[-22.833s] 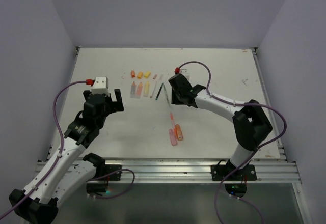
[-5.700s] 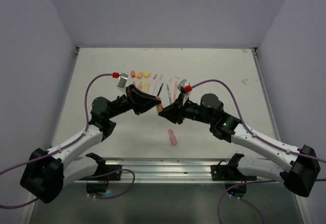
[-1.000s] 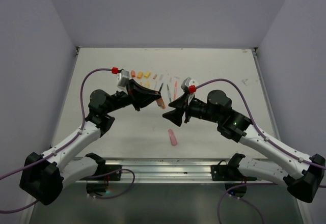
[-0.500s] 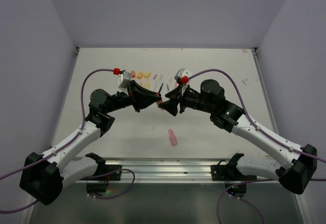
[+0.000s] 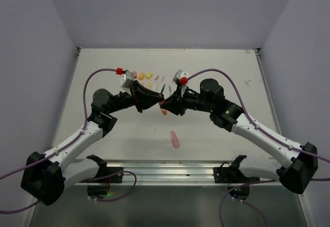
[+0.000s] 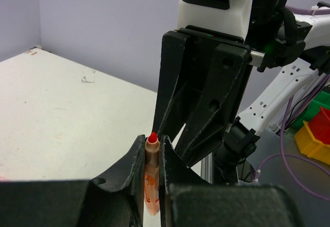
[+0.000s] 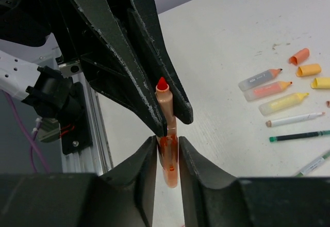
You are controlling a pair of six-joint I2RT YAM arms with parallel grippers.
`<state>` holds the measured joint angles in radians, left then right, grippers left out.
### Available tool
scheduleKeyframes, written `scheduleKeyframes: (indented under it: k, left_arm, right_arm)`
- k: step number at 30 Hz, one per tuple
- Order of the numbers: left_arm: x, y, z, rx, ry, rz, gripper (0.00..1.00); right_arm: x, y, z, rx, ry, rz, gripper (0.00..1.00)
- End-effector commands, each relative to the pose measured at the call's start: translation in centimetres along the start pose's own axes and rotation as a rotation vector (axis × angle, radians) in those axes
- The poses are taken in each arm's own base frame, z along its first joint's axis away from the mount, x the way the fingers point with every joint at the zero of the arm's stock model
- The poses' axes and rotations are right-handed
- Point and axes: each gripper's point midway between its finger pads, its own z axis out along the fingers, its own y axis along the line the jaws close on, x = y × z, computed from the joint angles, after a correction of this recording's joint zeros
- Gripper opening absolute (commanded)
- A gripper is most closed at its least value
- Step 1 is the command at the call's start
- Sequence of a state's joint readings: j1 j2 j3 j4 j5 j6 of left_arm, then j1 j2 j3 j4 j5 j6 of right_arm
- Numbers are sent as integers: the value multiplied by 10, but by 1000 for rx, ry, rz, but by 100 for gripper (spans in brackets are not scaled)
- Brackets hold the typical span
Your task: Open the pen caps
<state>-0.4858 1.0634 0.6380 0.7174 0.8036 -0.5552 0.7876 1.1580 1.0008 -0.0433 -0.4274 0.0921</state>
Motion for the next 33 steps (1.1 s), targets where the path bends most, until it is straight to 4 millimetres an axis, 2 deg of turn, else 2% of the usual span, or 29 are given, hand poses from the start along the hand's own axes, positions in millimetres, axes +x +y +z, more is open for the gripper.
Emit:
scheduleKeyframes:
  k: [1,2,5,7,8,9,12,14,15,18,19,20,21,22,24,26,27,28,29,30,31,32,33]
  left_arm:
    - [-21,-8,6,35,-41,74,1]
    - [-21,-6,6,23,-44,74,4]
    - [-18,1,5,-10,-45,65,11]
    - [-16,6,5,-31,-44,56,23]
    - [-16,10,4,-53,-52,52,37]
    - [-15,13,4,-69,-54,48,43]
    - [-16,25,2,-137,-65,36,59]
    - [-18,34,-2,-195,-78,29,64]
    - [-20,38,-4,-220,-89,23,71]
    - [-25,53,-17,-338,-129,6,88]
    - [-23,58,-23,-386,-124,-9,92]
    - [-28,70,-30,-472,-145,-16,98]
    - [-31,76,-34,-525,-146,-17,100]
    - [-22,85,-43,-596,-108,-47,100]
    - [-22,100,-55,-714,-105,-56,100]
    - [-10,109,-69,-804,-64,-86,100]
    - [-9,109,-73,-824,-52,-88,100]
    - [3,110,-79,-852,-3,-110,100]
    - [6,110,-82,-869,13,-113,100]
    - [8,109,-86,-876,27,-112,100]
    - [21,108,-93,-897,74,-131,100]
    - [26,106,-96,-901,90,-134,100]
    - [30,103,-100,-899,103,-132,100]
  right_arm:
    - [-18,-1,-3,-6,-55,-3,23]
    - [-23,-5,-4,-3,-79,1,17]
    - [-18,-12,-6,1,-74,26,8]
    - [-14,-16,-7,11,-69,36,6]
    - [-10,-17,-6,16,-62,44,6]
    - [-7,-19,-6,22,-58,50,6]
    - [6,-31,-5,51,-31,84,5]
    - [19,-42,-4,84,-10,115,3]
    - [24,-47,-4,96,1,127,3]
    - [40,-66,-4,152,25,178,2]
    - [49,-80,-5,202,47,203,2]
    - [52,-88,-5,226,56,216,1]
    - [56,-97,-5,256,65,232,1]
    - [58,-111,-9,304,70,251,1]
    - [67,-128,-6,337,93,293,1]
    - [86,-152,-7,393,156,366,1]
    - [93,-161,-6,408,176,391,0]
    - [99,-175,-12,446,187,433,0]
    - [96,-184,-11,452,181,454,0]
    - [112,-195,-8,465,213,504,0]
    - [117,-210,-13,490,209,553,0]
    - [116,-219,-12,487,202,569,0]
    - [131,-224,-7,463,224,610,0]
